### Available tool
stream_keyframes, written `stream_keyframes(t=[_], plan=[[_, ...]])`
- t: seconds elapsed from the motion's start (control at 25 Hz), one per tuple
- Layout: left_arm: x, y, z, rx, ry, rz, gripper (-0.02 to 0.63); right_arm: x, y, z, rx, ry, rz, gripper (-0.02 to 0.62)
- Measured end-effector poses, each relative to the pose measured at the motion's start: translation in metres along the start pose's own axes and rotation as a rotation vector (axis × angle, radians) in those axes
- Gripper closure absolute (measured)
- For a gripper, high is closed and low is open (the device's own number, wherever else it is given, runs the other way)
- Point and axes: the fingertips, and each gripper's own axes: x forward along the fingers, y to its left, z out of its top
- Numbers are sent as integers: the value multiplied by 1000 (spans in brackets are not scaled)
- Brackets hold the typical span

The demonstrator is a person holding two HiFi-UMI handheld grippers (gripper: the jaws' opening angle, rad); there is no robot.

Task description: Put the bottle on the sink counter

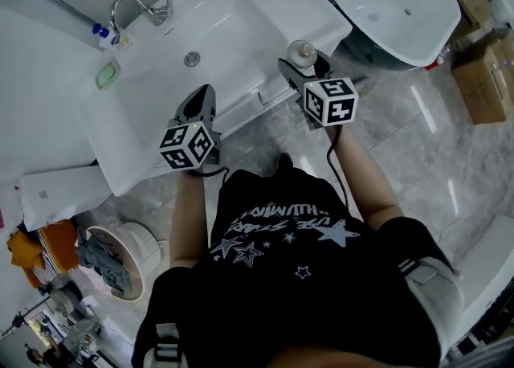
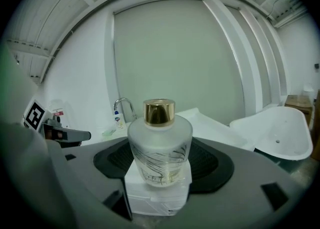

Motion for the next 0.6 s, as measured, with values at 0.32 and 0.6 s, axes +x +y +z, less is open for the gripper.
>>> stream_keyframes(t=[0.32,0.6], plan=[[30,8,12,-7,-7,21,597,34,-18,3,4,26,15,278],[80,37,30,-9,-13,5,597,82,-29,18,-22,34,12,278]])
